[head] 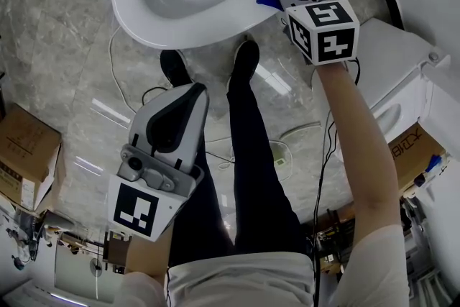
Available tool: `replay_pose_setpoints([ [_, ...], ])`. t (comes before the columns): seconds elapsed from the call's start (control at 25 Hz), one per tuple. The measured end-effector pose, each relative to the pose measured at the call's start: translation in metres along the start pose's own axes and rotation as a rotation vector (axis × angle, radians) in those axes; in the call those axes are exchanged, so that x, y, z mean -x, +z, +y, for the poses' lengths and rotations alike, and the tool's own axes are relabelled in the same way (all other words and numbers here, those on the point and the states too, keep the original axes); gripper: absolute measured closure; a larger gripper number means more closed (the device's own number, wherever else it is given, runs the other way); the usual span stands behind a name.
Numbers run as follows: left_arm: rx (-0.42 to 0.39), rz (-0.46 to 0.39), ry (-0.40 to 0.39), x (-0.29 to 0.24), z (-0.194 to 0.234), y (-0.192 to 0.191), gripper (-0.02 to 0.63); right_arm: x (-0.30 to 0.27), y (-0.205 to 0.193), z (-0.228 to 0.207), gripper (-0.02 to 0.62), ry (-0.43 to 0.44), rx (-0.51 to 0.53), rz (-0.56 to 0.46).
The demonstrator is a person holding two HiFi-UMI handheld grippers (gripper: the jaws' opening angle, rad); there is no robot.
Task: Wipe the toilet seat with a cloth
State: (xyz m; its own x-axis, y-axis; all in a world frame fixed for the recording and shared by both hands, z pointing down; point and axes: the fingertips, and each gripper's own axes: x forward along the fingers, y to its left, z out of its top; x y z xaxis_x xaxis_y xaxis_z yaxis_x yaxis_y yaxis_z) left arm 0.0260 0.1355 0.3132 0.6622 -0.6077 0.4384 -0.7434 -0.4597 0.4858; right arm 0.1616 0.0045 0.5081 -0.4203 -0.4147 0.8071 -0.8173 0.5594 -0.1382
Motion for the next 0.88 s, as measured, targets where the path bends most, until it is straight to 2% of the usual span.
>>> replay_pose_setpoints([
  [0.88, 0.034, -0.015, 0.036, 0.020, 0.016, -0.014, 0.601, 0.000, -0.012, 0.047, 0.541, -0.004, -0.063, -0.034],
])
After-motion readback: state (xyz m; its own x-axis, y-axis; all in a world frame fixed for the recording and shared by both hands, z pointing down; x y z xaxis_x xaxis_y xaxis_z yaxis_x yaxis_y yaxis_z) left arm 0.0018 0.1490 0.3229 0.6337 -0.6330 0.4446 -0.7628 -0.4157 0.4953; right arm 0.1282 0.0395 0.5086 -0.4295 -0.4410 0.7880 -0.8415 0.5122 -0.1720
